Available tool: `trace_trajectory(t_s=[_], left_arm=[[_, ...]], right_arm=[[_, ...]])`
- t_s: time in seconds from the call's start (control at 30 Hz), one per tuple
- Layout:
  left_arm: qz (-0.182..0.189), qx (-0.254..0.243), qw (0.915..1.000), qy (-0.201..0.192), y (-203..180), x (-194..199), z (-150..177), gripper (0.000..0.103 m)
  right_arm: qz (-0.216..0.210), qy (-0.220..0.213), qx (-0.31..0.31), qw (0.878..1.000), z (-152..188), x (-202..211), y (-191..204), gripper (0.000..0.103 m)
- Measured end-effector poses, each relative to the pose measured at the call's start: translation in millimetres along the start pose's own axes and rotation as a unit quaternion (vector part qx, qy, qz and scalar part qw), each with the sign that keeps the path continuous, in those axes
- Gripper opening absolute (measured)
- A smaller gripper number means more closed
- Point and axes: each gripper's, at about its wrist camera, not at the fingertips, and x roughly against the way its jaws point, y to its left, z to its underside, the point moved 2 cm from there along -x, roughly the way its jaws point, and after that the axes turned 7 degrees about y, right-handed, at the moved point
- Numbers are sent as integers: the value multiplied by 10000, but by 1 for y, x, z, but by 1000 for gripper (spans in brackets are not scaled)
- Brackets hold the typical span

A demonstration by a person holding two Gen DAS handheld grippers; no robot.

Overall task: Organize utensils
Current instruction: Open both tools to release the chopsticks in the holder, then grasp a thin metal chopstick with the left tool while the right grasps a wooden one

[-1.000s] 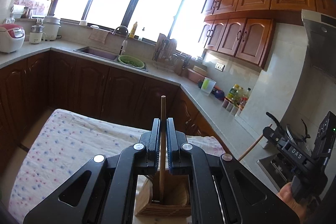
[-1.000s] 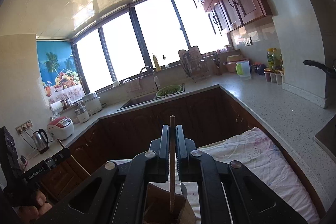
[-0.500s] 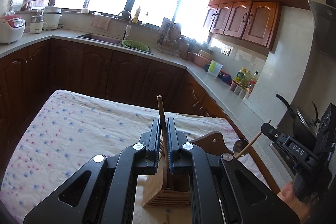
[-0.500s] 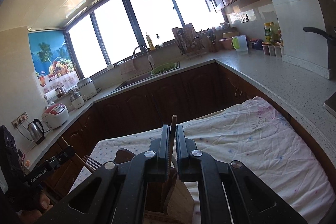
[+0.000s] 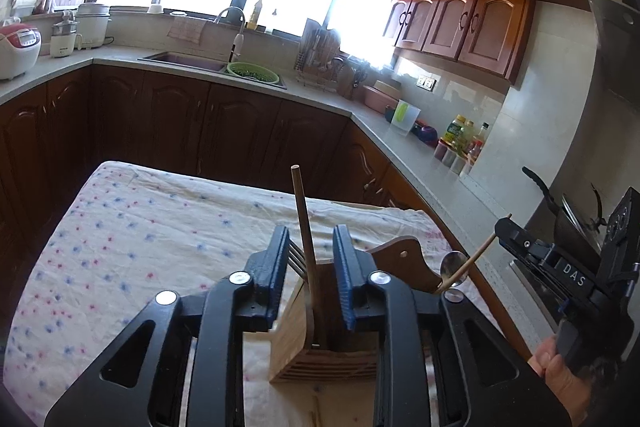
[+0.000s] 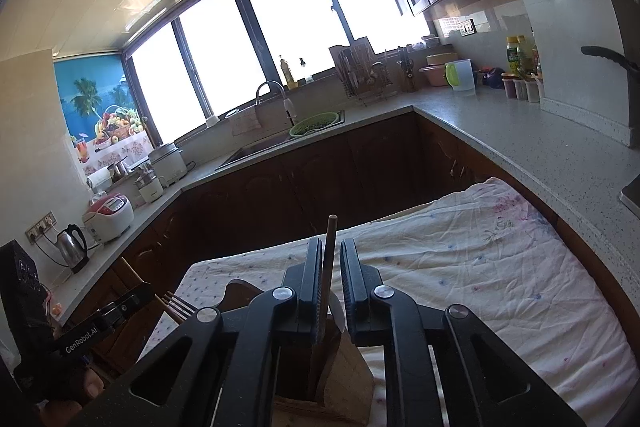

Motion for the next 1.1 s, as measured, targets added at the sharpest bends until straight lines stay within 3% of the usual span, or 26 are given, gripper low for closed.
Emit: trace_trajectory(t_s=[0.03,0.07,0.13,0.2,0.3,0.47,1.1], left_arm=[[-1,14,10000,-24,0,3,0,39],[4,30,10000,-49,1,7,0,45],[10,36,9999,-97,1,14,1,52],[-81,44,9999,-113,2,20,3,66],[-99,60,9998,-160,4,33,11,72],[-139,119,9997,-134,11,54,30,77],[-452,634,9958,488,50,98,119,77]], right_arm=[[-30,-28,-28,10000,0,2,-1,29],[-69,-69,-62,9999,0,5,-1,45],[-129,-161,-118,9997,-2,14,-2,54],[-207,-218,-185,9994,-3,21,-4,75],[-400,-322,-280,9983,-2,35,-6,97],[-428,-425,-289,9978,12,58,-7,100],[-177,-80,-464,9987,93,119,-21,100]])
